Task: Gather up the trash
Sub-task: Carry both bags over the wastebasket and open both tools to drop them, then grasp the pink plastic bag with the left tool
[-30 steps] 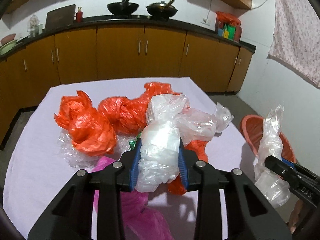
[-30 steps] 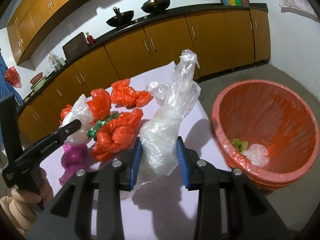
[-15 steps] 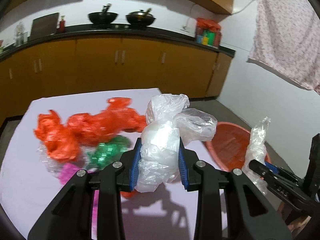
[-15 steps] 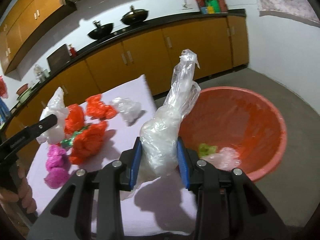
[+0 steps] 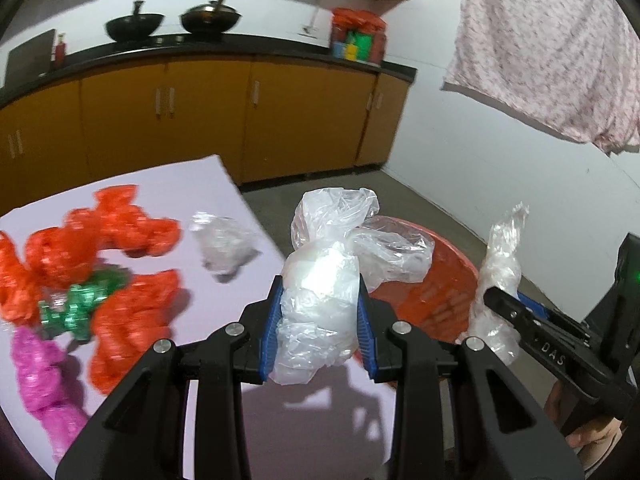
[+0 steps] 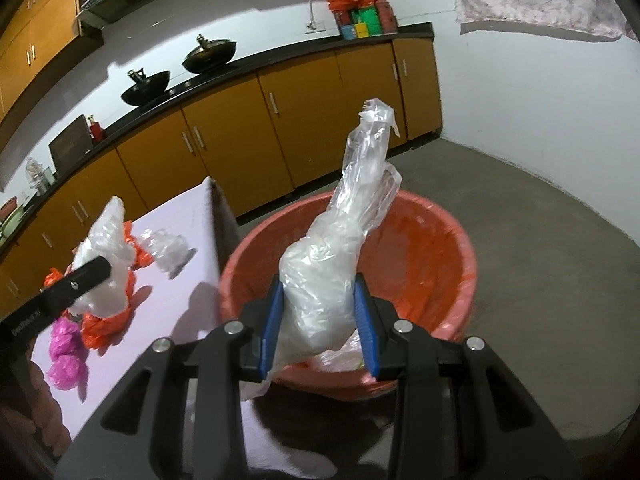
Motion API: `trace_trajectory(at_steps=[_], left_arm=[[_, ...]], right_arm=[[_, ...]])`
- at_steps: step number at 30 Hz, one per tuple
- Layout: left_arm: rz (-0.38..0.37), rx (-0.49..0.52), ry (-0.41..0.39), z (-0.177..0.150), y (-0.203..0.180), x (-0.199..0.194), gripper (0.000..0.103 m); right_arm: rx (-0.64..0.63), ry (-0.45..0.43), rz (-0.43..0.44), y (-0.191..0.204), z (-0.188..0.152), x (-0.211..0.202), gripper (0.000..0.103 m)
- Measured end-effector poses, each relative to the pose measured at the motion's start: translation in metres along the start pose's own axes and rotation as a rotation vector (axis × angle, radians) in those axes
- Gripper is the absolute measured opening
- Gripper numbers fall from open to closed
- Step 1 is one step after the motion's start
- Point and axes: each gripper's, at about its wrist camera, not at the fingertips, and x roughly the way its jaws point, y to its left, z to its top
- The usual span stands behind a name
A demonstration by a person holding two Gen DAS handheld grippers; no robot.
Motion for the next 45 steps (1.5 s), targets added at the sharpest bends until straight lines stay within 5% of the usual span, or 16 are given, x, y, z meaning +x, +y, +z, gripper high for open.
trace_trajectory(at_steps=[27, 32, 37, 45], left_arm=[[-0.073, 0.054, 0.094, 0.009, -0.057, 0.079, 0.034], [-0.067, 0.053, 0.081, 0.009, -0.055, 0.078, 0.066], [-0.034, 0.017, 0.084, 0.007, -0.039, 0.072, 0.067], [0.071, -0.020, 0.017, -0.001, -0.006, 0.027, 0.078]], right_arm=[[-0.006, 0.008, -0.032, -0.040, 0.019, 0.037, 0.035], [0.002, -0.007, -0.016, -0.043, 0.017, 0.034, 0.052], [0.041, -0.013, -0.026, -0.052, 0.013, 0.026, 0.056], [0.073, -0.053, -0.057, -0.058, 0.006, 0.003, 0.080]])
